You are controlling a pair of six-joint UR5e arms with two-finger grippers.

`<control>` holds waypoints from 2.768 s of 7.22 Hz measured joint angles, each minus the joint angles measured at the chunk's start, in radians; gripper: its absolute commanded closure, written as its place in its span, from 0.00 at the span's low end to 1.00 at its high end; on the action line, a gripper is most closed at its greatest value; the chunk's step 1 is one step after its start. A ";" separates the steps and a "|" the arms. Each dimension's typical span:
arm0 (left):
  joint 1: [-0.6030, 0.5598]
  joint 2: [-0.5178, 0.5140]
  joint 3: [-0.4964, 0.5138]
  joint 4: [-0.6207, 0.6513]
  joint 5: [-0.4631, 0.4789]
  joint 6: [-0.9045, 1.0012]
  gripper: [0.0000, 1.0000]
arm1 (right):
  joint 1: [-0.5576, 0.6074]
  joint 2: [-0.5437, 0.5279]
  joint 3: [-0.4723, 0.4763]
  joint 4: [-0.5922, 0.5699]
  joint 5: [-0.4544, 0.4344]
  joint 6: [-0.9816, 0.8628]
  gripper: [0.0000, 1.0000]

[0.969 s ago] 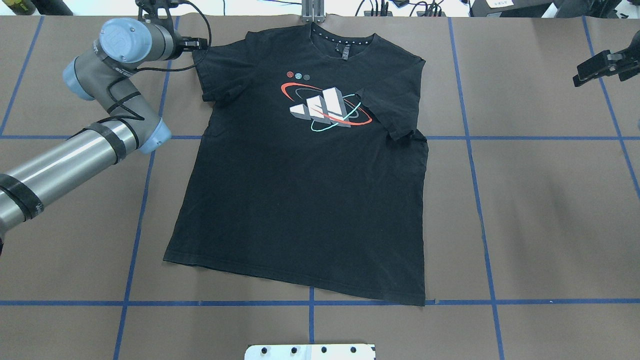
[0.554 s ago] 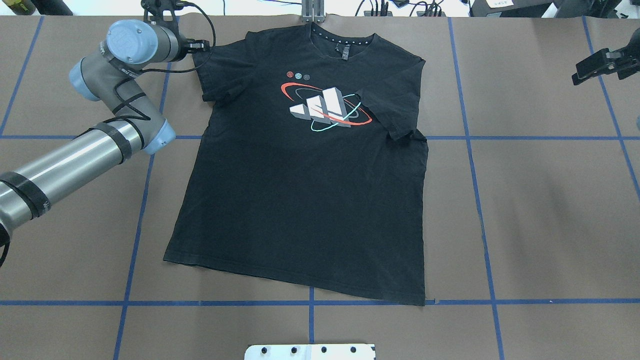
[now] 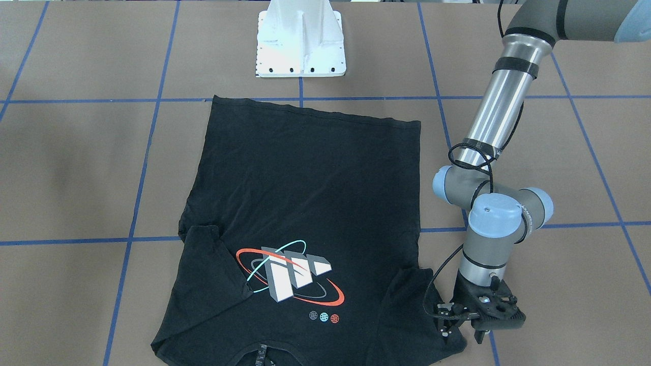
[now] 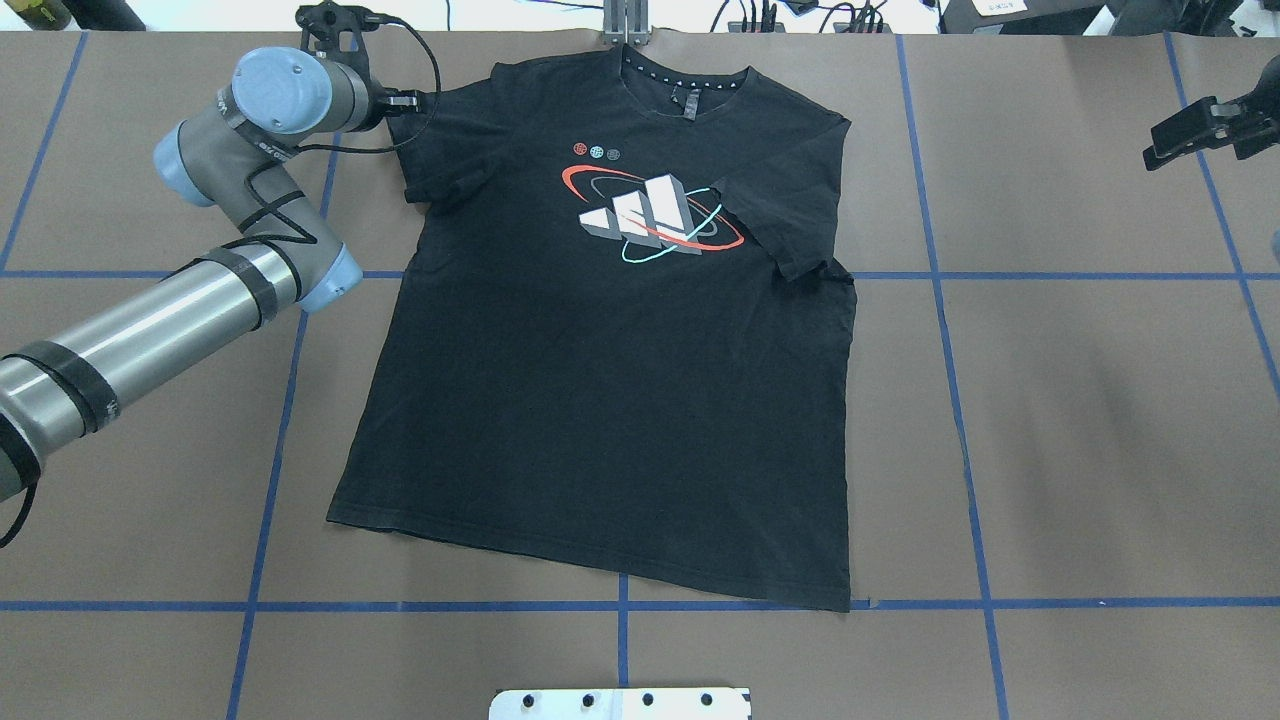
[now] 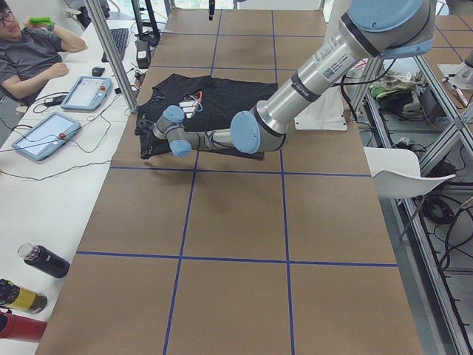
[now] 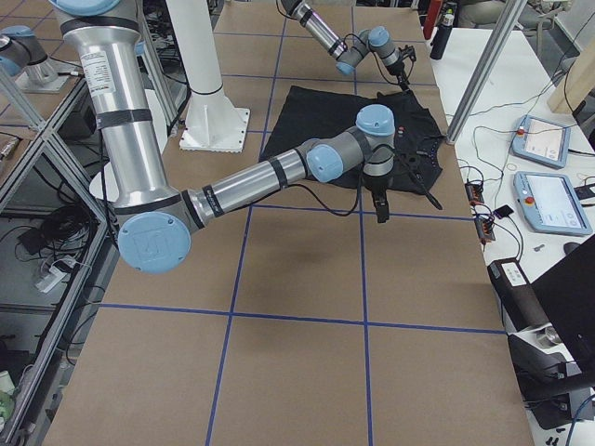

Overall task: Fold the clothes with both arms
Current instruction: 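Move the left gripper to the sleeve nearest it, then fold the sleeve nearest the left gripper inward while the right arm lowers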

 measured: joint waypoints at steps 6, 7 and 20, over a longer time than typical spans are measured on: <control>0.013 -0.009 0.010 -0.001 0.014 0.000 1.00 | 0.000 0.001 0.003 0.000 0.000 0.004 0.00; 0.011 -0.008 -0.014 -0.004 0.008 0.001 1.00 | 0.000 0.002 0.005 0.000 0.000 0.005 0.00; 0.149 -0.077 -0.399 0.437 0.022 -0.204 0.00 | -0.003 0.006 0.019 0.000 0.001 0.071 0.00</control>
